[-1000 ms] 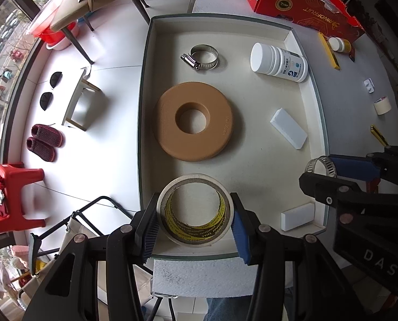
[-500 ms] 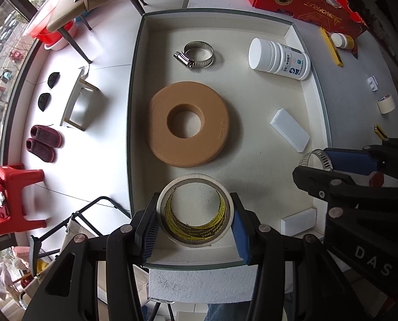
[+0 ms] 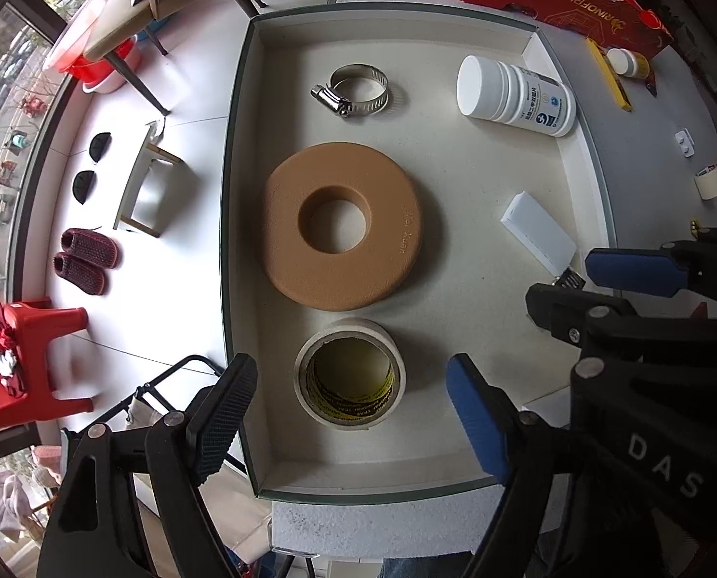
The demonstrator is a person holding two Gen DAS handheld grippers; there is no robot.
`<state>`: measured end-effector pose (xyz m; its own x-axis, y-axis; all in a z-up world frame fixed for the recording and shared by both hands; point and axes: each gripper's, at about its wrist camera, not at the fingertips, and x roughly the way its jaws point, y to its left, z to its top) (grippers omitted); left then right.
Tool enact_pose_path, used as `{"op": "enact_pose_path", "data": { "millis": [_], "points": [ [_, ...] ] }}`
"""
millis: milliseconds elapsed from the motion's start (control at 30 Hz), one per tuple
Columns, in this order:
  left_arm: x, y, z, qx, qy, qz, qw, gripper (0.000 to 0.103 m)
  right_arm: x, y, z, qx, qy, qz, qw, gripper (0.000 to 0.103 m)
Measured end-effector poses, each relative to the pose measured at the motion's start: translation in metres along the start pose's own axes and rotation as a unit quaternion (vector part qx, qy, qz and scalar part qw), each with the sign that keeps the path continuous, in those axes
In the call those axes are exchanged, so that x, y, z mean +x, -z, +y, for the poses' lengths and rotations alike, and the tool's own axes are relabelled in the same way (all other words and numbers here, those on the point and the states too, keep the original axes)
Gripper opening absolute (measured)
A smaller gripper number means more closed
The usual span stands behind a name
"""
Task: Organize rigid objects
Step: 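Open left tool to drop the tape roll while right tool releases the clamp into the tray, then withdraw both tools and move toward the red case and white tape roll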
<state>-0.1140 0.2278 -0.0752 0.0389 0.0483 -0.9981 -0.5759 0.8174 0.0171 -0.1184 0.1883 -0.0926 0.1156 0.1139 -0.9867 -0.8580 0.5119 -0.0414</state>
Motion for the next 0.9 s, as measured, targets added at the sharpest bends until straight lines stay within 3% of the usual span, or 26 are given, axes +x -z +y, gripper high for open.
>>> {"op": "enact_pose_path", "data": {
  "millis": [67, 200, 433, 700, 900],
  "points": [
    [0.000, 0.000, 0.001, 0.002, -0.008, 0.001, 1.0000, 0.086, -0.007, -0.001, -0.001, 0.004, 0.012, -0.016, 1.000, 0.085],
    [-0.002, 0.002, 0.005, -0.011, -0.005, 0.000, 0.9999, 0.103, -0.017, 0.000, 0.001, -0.016, 0.026, -0.026, 0.999, 0.085],
    [-0.007, 0.005, 0.004, -0.015, 0.011, 0.005, 0.9998, 0.103, -0.025, 0.010, -0.016, 0.018, 0.012, -0.022, 1.000, 0.085],
    [-0.010, 0.012, 0.002, 0.001, -0.001, 0.018, 0.9998, 0.103, -0.032, 0.034, -0.035, 0.056, -0.001, -0.021, 0.998, 0.086],
    [-0.013, 0.014, 0.001, 0.020, -0.013, 0.028, 0.9993, 0.103, -0.030, 0.044, -0.022, 0.047, -0.017, -0.028, 0.998, 0.086]
  ]
}}
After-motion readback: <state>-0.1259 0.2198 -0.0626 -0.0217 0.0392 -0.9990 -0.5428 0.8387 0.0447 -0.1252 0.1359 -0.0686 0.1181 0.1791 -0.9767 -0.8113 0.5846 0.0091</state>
